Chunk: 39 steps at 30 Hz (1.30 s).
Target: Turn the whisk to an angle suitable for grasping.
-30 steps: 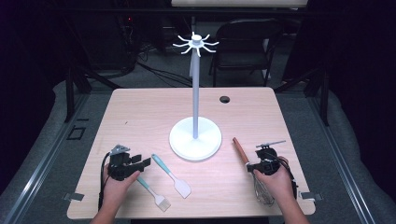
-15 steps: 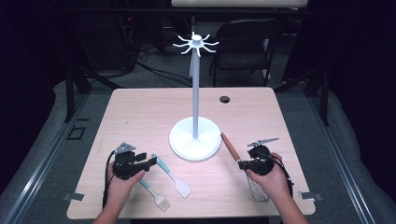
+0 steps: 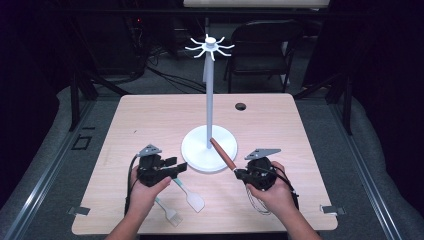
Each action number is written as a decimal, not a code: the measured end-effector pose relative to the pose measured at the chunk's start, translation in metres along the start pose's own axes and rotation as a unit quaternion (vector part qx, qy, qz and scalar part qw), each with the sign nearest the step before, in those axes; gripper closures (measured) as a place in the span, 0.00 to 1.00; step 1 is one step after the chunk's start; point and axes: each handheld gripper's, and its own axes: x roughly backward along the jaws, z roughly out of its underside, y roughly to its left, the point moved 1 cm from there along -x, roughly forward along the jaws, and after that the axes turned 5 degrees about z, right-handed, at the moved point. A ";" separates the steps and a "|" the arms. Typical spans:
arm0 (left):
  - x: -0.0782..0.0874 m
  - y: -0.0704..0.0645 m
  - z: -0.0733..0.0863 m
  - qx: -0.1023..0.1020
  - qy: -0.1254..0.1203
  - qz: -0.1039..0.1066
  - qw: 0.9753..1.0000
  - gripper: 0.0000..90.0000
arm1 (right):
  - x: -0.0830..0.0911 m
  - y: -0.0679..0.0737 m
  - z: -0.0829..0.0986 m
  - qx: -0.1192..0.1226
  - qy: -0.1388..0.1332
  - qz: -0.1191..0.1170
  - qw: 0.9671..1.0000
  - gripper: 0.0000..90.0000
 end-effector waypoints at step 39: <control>-0.071 -0.058 -0.016 0.013 -0.010 0.102 0.995 0.69 | -0.013 0.020 0.006 0.011 -0.048 -0.013 0.999 0.95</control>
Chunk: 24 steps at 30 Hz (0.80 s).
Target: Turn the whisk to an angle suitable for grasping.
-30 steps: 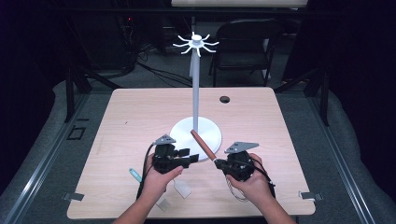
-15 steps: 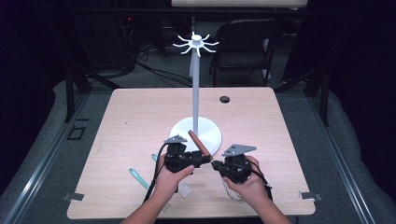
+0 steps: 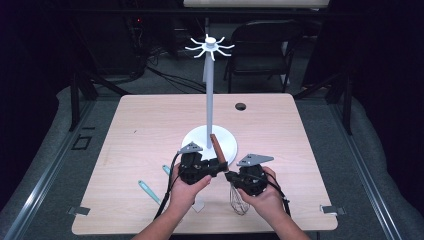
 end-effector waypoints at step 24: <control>-0.004 0.002 -0.002 0.027 -0.012 0.033 0.999 0.77 | 0.005 -0.001 -0.002 -0.009 -0.013 -0.018 1.000 0.88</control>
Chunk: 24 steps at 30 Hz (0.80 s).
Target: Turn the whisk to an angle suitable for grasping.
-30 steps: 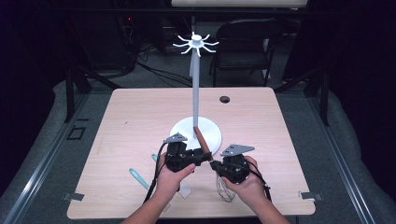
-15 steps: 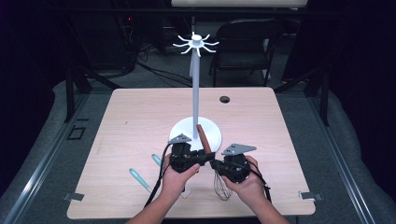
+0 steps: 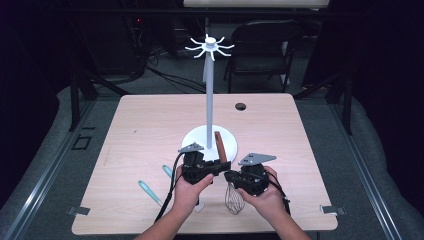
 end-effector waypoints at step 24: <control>0.035 -0.017 -0.041 -0.110 0.021 -0.111 0.988 0.78 | -0.005 -0.032 0.019 -0.004 0.040 0.058 0.998 0.67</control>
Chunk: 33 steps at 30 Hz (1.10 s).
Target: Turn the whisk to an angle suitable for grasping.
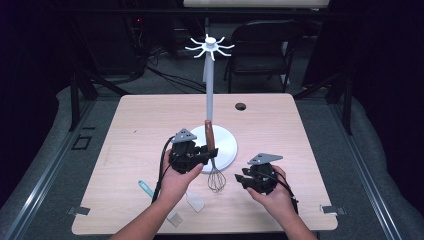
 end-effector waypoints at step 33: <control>0.037 -0.020 -0.132 -0.093 -0.024 -0.090 0.991 0.78 | -0.010 -0.013 0.012 -0.019 0.012 0.007 1.000 0.60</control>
